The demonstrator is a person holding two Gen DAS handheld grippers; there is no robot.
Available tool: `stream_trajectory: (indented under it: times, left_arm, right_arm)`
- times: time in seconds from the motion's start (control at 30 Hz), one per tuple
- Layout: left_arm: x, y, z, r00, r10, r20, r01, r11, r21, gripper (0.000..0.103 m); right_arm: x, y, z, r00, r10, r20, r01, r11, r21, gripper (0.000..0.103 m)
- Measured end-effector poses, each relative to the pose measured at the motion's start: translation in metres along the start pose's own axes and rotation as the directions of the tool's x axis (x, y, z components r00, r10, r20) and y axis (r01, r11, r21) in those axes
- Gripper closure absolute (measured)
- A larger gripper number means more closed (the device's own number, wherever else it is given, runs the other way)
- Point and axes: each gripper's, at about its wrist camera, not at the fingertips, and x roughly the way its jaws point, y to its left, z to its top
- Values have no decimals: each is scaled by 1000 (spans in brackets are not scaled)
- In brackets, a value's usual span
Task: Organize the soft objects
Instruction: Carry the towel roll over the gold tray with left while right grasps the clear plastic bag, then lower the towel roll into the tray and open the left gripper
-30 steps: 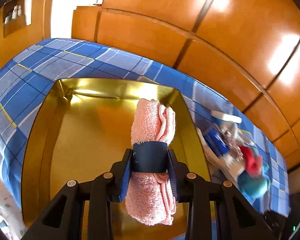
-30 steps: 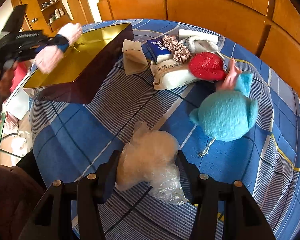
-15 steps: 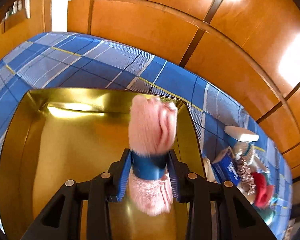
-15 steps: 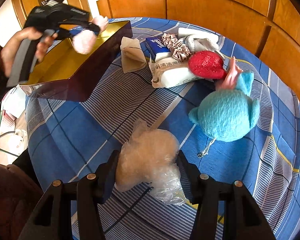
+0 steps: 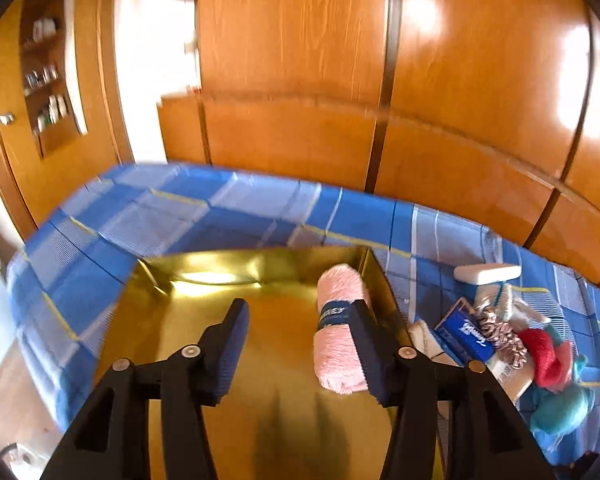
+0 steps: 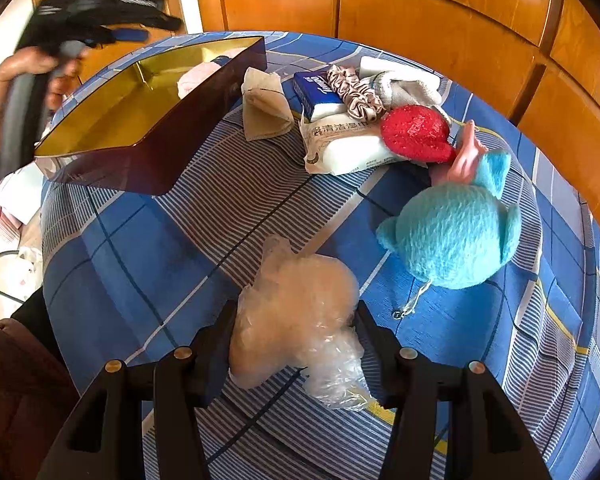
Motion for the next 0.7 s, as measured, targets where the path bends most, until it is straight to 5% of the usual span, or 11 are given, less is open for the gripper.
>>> stream_trajectory:
  times: [0.2, 0.7]
  left_arm:
    - [-63, 0, -10, 990, 27, 136, -32, 999, 33, 35]
    - [-100, 17, -40, 988, 86, 132, -95, 993, 66, 34]
  right_arm:
    - [3, 0, 0, 1000, -4, -11, 4, 1000, -2, 48]
    - [6, 2, 1, 1000, -13, -10, 13, 1000, -6, 49]
